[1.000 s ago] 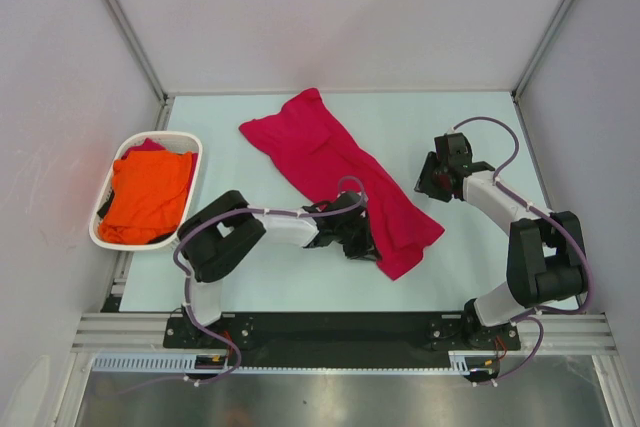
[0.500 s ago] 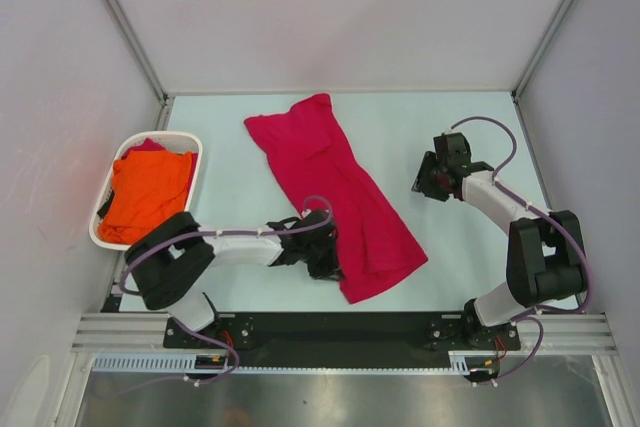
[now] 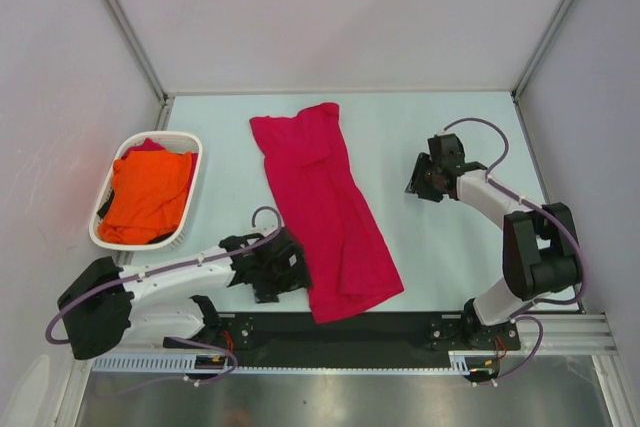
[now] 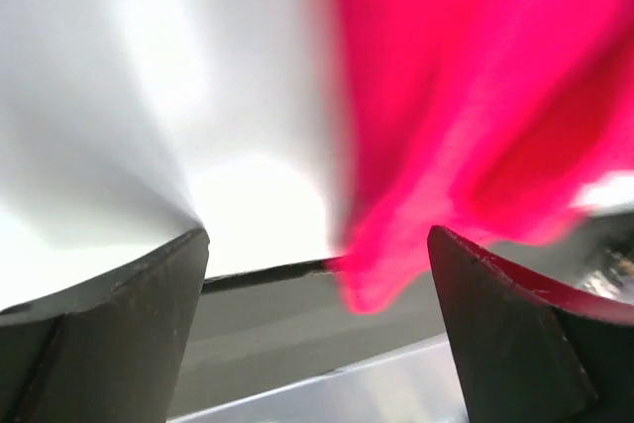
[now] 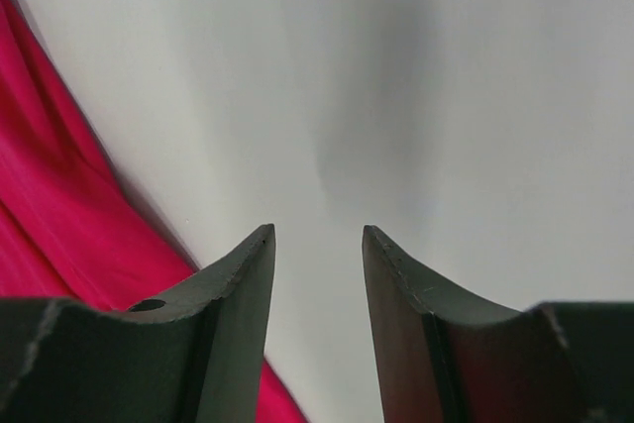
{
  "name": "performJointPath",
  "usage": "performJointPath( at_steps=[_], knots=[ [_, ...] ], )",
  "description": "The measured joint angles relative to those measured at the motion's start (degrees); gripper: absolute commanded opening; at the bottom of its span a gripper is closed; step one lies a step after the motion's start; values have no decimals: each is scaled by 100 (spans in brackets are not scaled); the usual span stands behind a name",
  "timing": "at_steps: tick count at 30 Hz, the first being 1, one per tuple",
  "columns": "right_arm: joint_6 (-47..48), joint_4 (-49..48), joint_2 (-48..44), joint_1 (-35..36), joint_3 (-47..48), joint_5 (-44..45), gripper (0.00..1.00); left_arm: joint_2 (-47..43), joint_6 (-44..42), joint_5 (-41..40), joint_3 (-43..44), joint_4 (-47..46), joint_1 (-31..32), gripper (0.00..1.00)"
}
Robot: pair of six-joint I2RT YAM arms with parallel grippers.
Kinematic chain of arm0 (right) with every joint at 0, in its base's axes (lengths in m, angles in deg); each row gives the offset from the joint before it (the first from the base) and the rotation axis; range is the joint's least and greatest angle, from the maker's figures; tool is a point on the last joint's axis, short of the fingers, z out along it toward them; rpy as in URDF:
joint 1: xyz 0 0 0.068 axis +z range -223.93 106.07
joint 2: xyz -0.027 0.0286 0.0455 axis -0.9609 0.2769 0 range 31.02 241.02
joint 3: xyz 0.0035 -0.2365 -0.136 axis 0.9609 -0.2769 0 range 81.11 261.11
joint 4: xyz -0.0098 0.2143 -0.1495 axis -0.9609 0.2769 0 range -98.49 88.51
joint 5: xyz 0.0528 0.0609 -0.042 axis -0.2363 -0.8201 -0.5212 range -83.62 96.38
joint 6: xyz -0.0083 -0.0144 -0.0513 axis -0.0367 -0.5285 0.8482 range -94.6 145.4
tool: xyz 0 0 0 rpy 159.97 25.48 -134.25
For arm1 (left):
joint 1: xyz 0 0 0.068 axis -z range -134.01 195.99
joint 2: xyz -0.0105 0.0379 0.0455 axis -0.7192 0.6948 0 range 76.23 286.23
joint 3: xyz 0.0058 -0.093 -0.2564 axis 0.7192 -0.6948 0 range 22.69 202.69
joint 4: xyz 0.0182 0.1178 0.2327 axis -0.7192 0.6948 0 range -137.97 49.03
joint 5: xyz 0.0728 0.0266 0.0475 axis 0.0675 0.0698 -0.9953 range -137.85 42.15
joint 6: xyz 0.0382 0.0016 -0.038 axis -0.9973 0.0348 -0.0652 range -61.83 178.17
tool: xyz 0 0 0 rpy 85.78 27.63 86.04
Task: Fold and stack the t-shirts
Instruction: Rotate the tshirt 90 degrees
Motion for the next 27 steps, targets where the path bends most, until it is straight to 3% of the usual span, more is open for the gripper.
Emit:
performJointPath(
  at_steps=[6,10,16,20,27],
  knots=[
    [-46,-376,278,76,0,-293,47,-640,63,-1440,345,2059,7,100],
    [-70,-826,625,138,221,-695,48,-905,68,-2452,911,2570,-22,100],
    [-59,-1342,2000,232,1792,-1311,49,-313,-317,-3379,1497,2354,-564,100],
    [-20,-1563,3040,269,3032,-1665,49,332,-761,-3484,1556,1967,-892,100],
    [79,-1327,4618,319,5003,-2096,50,1113,-1207,-3456,1917,1537,-938,100]
  ],
)
